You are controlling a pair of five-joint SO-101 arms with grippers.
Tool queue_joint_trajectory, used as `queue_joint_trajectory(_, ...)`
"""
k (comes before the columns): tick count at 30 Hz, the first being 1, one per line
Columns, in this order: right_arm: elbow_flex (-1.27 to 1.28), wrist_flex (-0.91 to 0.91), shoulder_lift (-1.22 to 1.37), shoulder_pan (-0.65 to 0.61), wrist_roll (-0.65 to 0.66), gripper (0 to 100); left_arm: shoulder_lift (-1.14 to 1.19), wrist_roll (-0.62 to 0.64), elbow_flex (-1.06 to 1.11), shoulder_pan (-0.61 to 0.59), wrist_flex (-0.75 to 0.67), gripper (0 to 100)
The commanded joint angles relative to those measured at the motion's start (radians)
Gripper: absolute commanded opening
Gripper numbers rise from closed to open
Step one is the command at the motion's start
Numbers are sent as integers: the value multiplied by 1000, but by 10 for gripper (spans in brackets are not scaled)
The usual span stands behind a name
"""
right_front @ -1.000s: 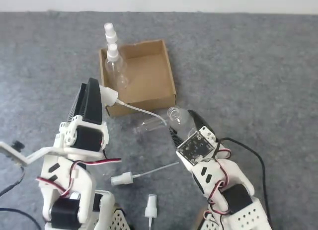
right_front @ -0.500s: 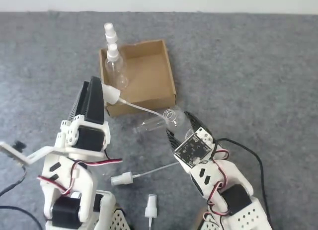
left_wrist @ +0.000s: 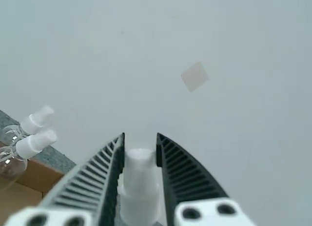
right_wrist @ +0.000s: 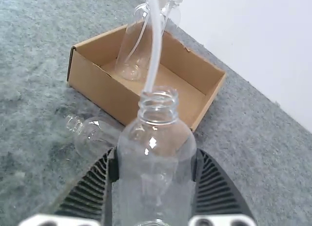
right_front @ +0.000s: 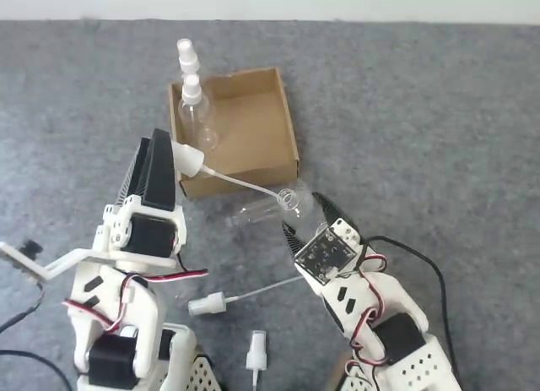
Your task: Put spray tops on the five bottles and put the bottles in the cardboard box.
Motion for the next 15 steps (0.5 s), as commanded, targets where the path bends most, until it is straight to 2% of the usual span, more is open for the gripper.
queue_joint_trajectory(1, -25, 5, -24, -13, 11, 6, -17, 8, -7, -3, -35, 11)
queue_joint_trajectory(4, -28, 4, -24, -13, 11, 6, -17, 6, 18, -5, -61, 11)
queue_joint_trajectory(10, -51, 13, -24, -56, 8, 6, -17, 9, 122, -86, -224, 11)
queue_joint_trajectory(15, -51, 12, -24, -51, 9, 6, -17, 8, 133, -48, -203, 11)
